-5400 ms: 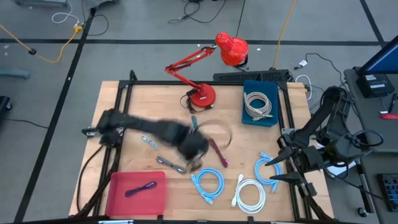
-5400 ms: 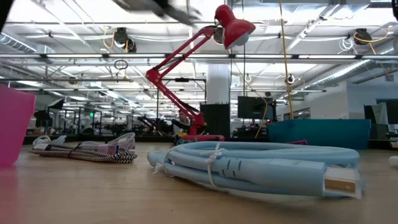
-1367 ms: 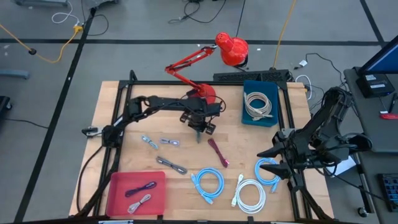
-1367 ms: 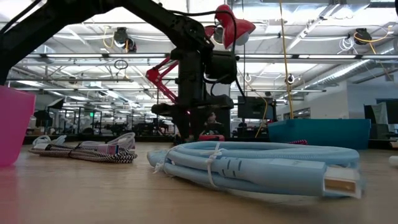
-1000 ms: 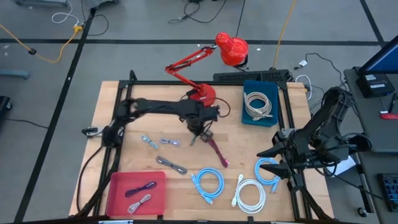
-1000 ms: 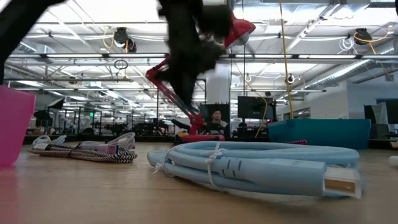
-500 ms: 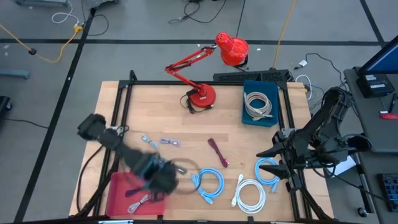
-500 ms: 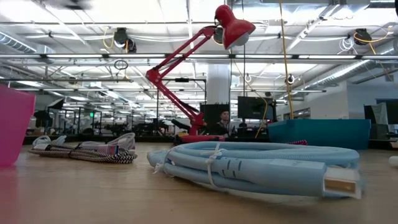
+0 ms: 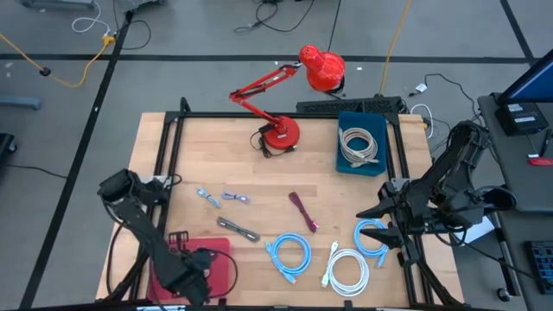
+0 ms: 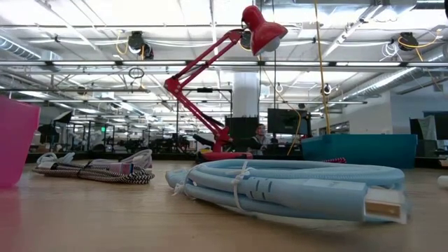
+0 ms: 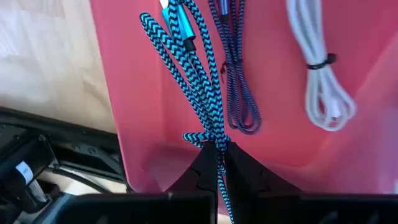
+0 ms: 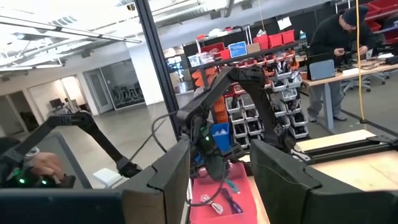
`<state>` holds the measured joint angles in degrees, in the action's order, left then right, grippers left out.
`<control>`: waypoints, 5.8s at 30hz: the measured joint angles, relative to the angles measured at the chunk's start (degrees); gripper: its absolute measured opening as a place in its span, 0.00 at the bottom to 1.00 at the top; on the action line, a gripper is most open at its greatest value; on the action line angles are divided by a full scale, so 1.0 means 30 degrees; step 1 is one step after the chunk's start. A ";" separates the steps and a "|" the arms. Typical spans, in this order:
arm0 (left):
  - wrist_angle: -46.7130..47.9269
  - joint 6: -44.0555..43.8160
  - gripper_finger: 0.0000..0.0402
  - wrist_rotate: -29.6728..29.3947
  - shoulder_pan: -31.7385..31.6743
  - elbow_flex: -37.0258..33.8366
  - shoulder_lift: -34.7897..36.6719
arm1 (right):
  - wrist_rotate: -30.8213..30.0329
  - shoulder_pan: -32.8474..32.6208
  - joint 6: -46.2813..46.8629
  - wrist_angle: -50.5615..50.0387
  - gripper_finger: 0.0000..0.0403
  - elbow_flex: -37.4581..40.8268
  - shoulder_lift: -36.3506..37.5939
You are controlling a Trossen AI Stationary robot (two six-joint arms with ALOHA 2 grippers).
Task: Sort cables
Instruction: Put the blue charger cable into the pink bin, then put the purple charger cable into the pink bin
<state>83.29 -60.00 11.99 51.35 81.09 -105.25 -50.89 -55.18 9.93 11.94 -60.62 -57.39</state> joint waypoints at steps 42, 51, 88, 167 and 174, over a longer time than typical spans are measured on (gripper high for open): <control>-0.6185 -0.1422 0.34 -1.3241 -1.1132 0.0527 0.6814 | -0.0074 0.0007 0.0462 -0.0064 0.40 0.0000 -0.0007; -0.3522 1.2061 0.34 -0.5611 -1.7034 0.0506 0.3869 | -0.0022 0.0007 0.1467 -0.0069 0.40 0.0000 -0.0007; -0.9863 1.1278 0.34 -0.6556 -1.0601 0.0505 0.4104 | 1.4538 1.4648 1.2070 -1.0078 0.30 0.1938 -0.7662; -3.2949 1.0224 0.34 -0.6435 -1.4098 -0.3105 0.6604 | 0.6885 0.9434 0.8756 0.2710 0.05 0.1938 -0.3134; -3.3104 1.0401 0.34 -0.5326 -1.4058 -0.2860 0.6674 | 0.6849 0.9629 0.8018 0.4031 0.05 0.1938 -0.3140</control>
<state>-16.02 -28.79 -3.99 9.18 72.51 -85.23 -30.35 -26.29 33.98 24.03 -54.81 -66.81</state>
